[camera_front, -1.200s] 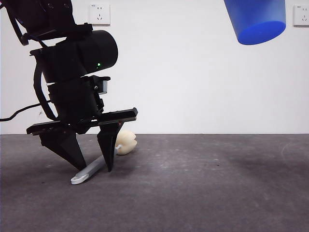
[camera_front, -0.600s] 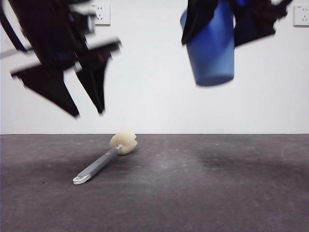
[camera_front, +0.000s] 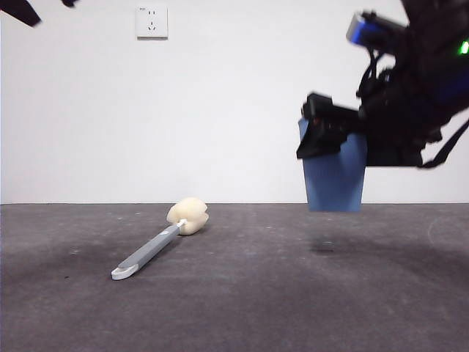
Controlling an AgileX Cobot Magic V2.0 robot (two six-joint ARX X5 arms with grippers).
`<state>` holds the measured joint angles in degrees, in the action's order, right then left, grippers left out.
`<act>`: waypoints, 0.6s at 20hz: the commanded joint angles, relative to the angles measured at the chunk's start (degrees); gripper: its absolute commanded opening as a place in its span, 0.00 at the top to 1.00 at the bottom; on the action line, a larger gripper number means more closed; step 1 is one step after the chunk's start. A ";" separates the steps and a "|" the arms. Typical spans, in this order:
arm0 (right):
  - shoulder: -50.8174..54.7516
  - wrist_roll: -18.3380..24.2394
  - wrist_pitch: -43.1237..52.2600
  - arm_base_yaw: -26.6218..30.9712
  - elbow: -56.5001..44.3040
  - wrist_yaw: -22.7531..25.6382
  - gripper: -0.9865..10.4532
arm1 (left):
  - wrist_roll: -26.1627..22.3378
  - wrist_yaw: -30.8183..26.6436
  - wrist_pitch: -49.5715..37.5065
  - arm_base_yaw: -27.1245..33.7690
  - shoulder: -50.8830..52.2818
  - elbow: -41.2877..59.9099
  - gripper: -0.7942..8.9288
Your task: Pick up the cup brush,pick up the cup,insert the brush into the cup,clean the cup,put the cup brush back,put the cup back to the fixed position on the table
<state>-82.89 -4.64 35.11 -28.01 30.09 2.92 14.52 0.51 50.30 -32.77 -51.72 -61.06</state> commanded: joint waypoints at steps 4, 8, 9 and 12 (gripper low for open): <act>-11.32 1.68 12.35 1.38 -0.63 -1.53 0.93 | 0.63 0.02 1.25 -0.31 2.12 0.35 0.65; -15.52 3.65 16.76 1.40 -0.63 -1.51 0.93 | 0.61 -0.02 1.18 -0.31 2.12 0.35 0.65; -16.28 3.98 17.16 1.51 -0.63 -1.53 0.93 | 0.63 -0.02 1.22 -0.31 2.12 0.35 0.65; -17.86 4.15 16.87 1.70 -0.63 -1.57 0.93 | 0.55 -0.09 1.20 -0.31 2.12 0.35 0.65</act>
<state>-99.79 -0.86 52.47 -26.48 29.89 1.45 14.90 0.56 51.81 -32.93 -49.69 -61.06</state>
